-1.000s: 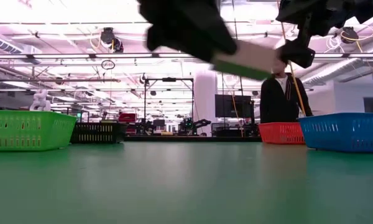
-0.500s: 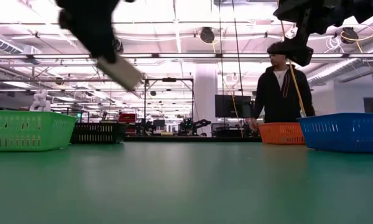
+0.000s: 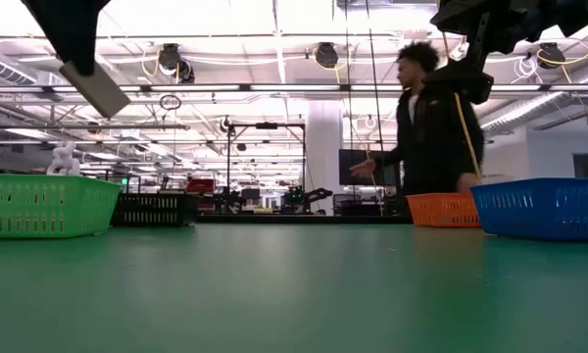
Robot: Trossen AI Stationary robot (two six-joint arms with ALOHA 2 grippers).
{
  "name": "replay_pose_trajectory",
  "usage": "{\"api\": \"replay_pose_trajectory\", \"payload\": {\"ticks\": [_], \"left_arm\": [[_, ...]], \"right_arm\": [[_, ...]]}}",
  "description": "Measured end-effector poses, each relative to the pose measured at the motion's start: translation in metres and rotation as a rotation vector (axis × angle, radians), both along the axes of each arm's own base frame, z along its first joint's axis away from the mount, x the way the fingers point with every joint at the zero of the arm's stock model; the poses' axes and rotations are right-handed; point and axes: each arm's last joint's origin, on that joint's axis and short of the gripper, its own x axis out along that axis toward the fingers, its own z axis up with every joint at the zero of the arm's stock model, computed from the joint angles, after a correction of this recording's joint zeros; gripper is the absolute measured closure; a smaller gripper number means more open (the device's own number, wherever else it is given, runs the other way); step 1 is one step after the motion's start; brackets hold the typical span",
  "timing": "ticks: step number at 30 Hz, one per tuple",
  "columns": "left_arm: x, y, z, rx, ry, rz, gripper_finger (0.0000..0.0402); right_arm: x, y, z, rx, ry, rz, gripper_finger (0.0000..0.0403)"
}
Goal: Sort & place blocks by color
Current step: Put the light brown block into the green bin
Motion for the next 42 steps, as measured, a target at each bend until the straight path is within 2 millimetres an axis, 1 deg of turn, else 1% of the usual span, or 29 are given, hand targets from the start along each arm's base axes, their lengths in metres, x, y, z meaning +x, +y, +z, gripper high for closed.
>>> {"api": "replay_pose_trajectory", "payload": {"ticks": [7, 14, 20, 26, 36, 38, 42], "left_arm": [[-0.017, 0.008, 0.006, -0.035, -0.028, 0.031, 0.0271], [-0.039, 0.018, -0.001, -0.053, -0.014, 0.101, 0.0271], [-0.049, 0.022, -0.018, -0.072, 0.009, 0.137, 0.0271], [-0.049, 0.02, -0.038, -0.123, 0.01, 0.141, 0.0271], [-0.05, 0.02, -0.077, -0.172, -0.009, 0.144, 0.0268], [-0.051, 0.02, -0.081, -0.18, -0.01, 0.144, 0.0267], [-0.05, 0.02, -0.082, -0.183, -0.014, 0.141, 0.0267]], "right_arm": [[0.001, 0.0, 0.003, -0.002, -0.034, 0.001, 0.0078], [0.002, 0.0, 0.006, -0.004, -0.068, 0.001, 0.0078], [0.003, 0.0, 0.008, -0.005, -0.087, 0.001, 0.0078], [0.003, 0.0, 0.009, -0.005, -0.1, 0.001, 0.0078], [0.003, 0.0, 0.009, -0.005, -0.099, 0.001, 0.0078], [0.003, 0.0, 0.009, -0.005, -0.099, 0.001, 0.0078], [0.003, 0.0, 0.009, -0.005, -0.099, 0.001, 0.0078]]}}
